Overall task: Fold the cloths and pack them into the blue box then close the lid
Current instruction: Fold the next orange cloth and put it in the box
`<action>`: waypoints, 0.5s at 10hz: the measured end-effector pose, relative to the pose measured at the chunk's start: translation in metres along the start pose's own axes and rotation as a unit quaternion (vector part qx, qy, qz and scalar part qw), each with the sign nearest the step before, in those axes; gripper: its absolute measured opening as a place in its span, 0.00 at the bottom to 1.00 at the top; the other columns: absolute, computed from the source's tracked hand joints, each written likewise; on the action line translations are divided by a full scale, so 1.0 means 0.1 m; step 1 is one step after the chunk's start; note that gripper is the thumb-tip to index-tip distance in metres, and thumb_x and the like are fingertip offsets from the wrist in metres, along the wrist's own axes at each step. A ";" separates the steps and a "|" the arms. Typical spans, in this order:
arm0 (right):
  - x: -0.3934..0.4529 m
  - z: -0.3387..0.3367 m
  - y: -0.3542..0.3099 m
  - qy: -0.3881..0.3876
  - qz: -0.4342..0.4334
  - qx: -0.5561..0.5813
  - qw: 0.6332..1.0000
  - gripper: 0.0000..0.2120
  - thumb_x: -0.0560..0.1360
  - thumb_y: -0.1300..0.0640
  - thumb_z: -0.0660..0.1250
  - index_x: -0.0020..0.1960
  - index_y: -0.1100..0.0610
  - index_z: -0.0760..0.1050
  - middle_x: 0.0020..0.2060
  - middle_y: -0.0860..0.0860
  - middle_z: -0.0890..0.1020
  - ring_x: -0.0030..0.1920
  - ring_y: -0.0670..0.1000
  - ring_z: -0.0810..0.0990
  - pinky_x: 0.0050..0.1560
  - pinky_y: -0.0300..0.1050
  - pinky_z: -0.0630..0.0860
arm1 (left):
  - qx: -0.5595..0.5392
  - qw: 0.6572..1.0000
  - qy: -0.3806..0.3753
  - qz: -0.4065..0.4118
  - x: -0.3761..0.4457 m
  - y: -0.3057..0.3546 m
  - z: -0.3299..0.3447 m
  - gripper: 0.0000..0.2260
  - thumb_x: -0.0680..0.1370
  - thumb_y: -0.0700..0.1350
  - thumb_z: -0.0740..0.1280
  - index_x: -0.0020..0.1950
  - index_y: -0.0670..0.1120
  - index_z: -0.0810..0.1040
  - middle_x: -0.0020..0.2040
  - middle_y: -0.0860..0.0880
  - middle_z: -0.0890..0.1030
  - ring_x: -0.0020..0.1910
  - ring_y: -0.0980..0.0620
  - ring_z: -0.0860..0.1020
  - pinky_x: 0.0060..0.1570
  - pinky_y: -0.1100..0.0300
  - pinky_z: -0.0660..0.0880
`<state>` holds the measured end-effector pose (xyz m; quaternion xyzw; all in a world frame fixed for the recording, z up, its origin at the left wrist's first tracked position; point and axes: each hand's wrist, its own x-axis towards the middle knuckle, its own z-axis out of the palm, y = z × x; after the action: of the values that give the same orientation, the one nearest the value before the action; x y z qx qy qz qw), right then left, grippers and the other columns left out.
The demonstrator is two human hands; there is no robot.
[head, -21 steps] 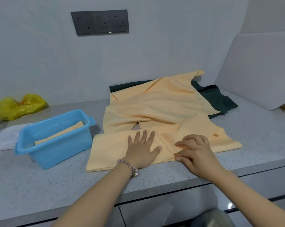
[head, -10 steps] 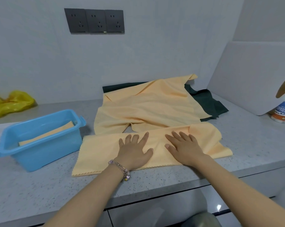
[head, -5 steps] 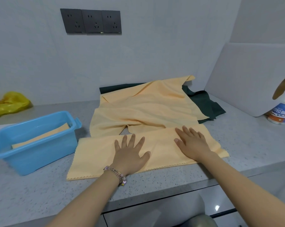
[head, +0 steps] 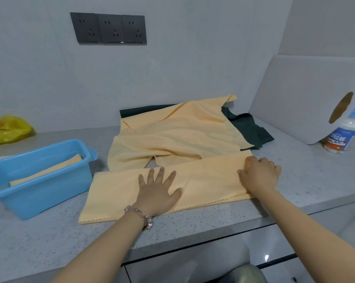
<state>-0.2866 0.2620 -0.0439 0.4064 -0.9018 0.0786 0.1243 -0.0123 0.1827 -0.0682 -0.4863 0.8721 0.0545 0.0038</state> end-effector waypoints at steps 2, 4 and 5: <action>-0.08 -0.03 0.08 0.021 0.005 0.055 0.998 0.15 0.76 0.49 0.59 0.60 0.53 0.72 0.52 0.54 0.74 0.45 0.55 0.75 0.45 0.46 0.63 | -0.002 1.000 0.003 0.000 0.02 -0.01 0.01 0.30 0.77 0.68 0.43 0.76 0.61 0.41 0.78 0.50 0.40 0.76 0.43 0.38 0.71 0.39 0.36; -0.16 0.01 0.23 0.003 -0.027 0.095 0.995 0.23 0.73 0.59 0.58 0.67 0.50 0.67 0.46 0.54 0.78 0.50 0.56 0.73 0.49 0.47 0.61 | -0.002 1.000 0.004 0.001 0.01 -0.02 0.02 0.30 0.76 0.68 0.42 0.76 0.61 0.41 0.78 0.50 0.40 0.76 0.44 0.38 0.71 0.39 0.36; -0.13 -0.01 0.27 0.035 -0.064 0.228 0.971 0.19 0.76 0.63 0.57 0.66 0.53 0.70 0.48 0.56 0.76 0.46 0.56 0.74 0.44 0.45 0.66 | 0.002 1.000 0.004 -0.001 0.01 -0.01 0.02 0.30 0.76 0.68 0.43 0.76 0.61 0.41 0.78 0.50 0.40 0.76 0.44 0.38 0.71 0.39 0.36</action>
<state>-0.2983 0.2889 -0.0480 0.4775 -0.8277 0.2879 0.0644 -0.0121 0.1813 -0.0701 -0.4876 0.8716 0.0505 0.0017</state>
